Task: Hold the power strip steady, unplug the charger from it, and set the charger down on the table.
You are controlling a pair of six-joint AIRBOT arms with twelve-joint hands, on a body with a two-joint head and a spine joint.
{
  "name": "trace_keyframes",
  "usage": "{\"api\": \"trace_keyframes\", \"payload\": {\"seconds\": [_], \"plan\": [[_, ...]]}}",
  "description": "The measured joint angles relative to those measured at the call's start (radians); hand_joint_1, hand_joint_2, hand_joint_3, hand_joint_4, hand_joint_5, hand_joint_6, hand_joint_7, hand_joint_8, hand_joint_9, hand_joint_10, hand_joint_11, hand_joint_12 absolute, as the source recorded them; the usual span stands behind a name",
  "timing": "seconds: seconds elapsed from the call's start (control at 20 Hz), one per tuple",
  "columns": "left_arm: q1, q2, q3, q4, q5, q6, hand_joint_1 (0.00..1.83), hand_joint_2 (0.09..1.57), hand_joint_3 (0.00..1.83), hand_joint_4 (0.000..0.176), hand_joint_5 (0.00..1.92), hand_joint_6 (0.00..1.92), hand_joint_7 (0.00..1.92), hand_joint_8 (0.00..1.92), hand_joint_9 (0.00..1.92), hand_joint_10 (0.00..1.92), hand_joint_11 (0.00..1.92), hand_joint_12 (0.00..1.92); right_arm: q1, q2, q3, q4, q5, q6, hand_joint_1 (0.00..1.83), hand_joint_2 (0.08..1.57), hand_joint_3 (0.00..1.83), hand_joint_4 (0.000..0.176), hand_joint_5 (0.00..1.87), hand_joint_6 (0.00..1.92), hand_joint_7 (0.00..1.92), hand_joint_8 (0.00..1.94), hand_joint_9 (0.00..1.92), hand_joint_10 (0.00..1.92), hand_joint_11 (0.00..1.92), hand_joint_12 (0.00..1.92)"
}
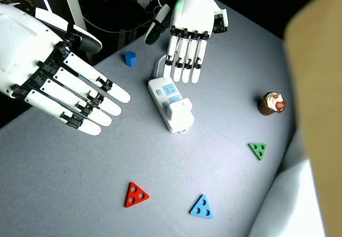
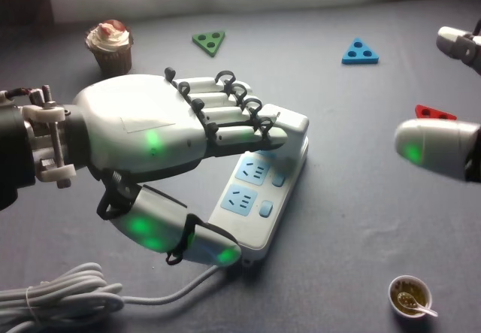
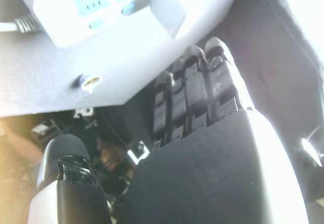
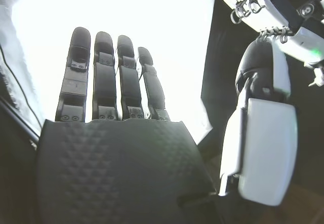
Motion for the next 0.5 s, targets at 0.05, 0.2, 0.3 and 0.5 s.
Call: {"api": "trace_keyframes", "payload": {"seconds": [0.05,0.2,0.3,0.5], "plan": [[0.0,0.0,0.0,0.0,0.005,0.0,0.02,1.01,0.01,0.0,0.1,0.01,0.09,0.01,0.06,0.01,0.02,0.07,0.002,0.0,-0.004,0.001,-0.001,0.0,0.09,0.94,0.01,0.0,0.03,0.01,0.06,0.01,0.06,0.01,0.01,0.17],[0.023,0.0,-0.003,-0.002,0.021,0.0,0.01,1.01,0.01,0.0,0.09,0.0,0.07,0.0,0.05,0.0,0.01,0.06,0.002,0.0,-0.014,0.004,0.0,0.002,0.07,0.94,0.0,0.0,0.02,0.0,0.05,0.0,0.05,0.01,0.01,0.14],[0.042,-0.001,-0.003,0.004,0.037,-0.006,0.02,1.01,0.01,0.0,0.07,0.0,0.06,0.0,0.04,0.0,0.01,0.06,0.002,0.0,-0.021,0.004,-0.001,0.002,0.09,0.93,0.0,0.0,0.04,0.01,0.07,0.01,0.08,0.02,0.04,0.16],[0.05,-0.024,-0.004,0.011,0.069,-0.007,0.01,1.01,0.0,0.0,0.07,0.0,0.06,0.0,0.04,0.0,0.01,0.05,-0.001,0.0,-0.047,0.097,-0.064,0.003,0.11,0.94,0.0,0.0,0.05,0.0,0.09,0.0,0.11,0.0,0.06,0.15]]}}
